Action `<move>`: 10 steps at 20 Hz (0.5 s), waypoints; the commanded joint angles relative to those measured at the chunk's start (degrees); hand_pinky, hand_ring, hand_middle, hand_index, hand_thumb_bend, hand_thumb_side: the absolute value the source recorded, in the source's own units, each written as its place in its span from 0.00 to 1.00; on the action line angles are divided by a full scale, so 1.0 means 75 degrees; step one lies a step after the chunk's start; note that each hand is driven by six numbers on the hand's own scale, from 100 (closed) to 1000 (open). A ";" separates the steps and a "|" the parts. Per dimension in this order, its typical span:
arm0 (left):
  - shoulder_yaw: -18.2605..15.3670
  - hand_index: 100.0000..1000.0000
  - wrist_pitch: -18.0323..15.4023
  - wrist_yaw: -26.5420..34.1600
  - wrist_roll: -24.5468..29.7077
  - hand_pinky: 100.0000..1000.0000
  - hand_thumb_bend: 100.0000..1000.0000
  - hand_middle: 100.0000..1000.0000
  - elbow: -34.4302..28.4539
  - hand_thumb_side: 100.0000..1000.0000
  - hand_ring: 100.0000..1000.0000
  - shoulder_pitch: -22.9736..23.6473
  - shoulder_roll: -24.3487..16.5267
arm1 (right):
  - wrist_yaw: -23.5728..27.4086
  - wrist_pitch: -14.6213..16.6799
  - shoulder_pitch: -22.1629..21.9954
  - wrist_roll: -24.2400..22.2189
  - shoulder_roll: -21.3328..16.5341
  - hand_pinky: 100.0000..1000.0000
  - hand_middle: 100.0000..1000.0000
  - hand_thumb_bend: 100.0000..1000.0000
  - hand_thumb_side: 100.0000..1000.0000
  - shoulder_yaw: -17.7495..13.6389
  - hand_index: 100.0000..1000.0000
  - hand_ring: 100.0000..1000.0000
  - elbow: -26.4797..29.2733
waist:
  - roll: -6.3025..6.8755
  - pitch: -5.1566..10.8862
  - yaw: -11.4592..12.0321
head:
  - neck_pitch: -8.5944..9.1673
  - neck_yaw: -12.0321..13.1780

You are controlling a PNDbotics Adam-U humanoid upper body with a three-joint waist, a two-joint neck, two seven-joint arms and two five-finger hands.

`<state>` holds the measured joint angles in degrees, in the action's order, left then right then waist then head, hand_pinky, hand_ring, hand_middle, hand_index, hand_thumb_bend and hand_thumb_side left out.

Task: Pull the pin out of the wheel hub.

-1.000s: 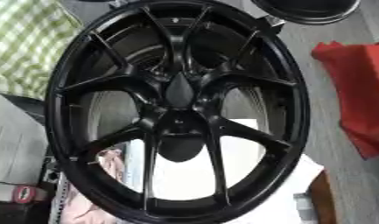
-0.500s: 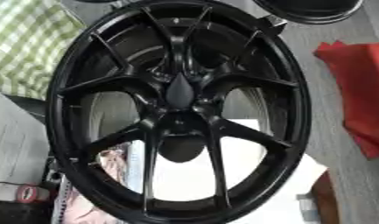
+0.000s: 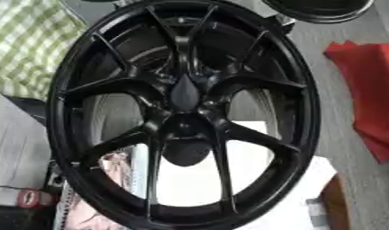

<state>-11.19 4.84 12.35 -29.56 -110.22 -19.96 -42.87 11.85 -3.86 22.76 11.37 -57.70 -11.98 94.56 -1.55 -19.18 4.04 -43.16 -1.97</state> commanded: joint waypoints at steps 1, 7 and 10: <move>-0.0049 0.84 0.0000 0.0014 0.0046 0.70 0.16 0.77 -0.0125 0.96 0.79 -0.0159 -0.0142 | 0.0645 -0.0211 0.0266 0.0296 0.0032 0.86 0.61 0.11 0.34 0.0283 0.70 0.74 0.0984 | 0.0012 0.0126 0.0031 | 0.0090 -0.0058; 0.0042 0.84 -0.0018 0.0053 0.0137 0.70 0.16 0.77 -0.0162 0.96 0.78 -0.0310 -0.0013 | 0.1312 -0.0867 0.0700 0.0611 0.0720 0.86 0.63 0.15 0.38 0.0948 0.73 0.75 0.2168 | 0.0025 0.0123 0.0104 | 0.0139 -0.0087; 0.0079 0.84 -0.0017 0.0076 0.0189 0.70 0.15 0.77 -0.0161 0.96 0.78 -0.0360 0.0074 | 0.1336 -0.1020 0.0864 0.0658 0.1022 0.86 0.64 0.20 0.35 0.1141 0.73 0.75 0.2349 | 0.0032 0.0107 0.0123 | 0.0167 -0.0077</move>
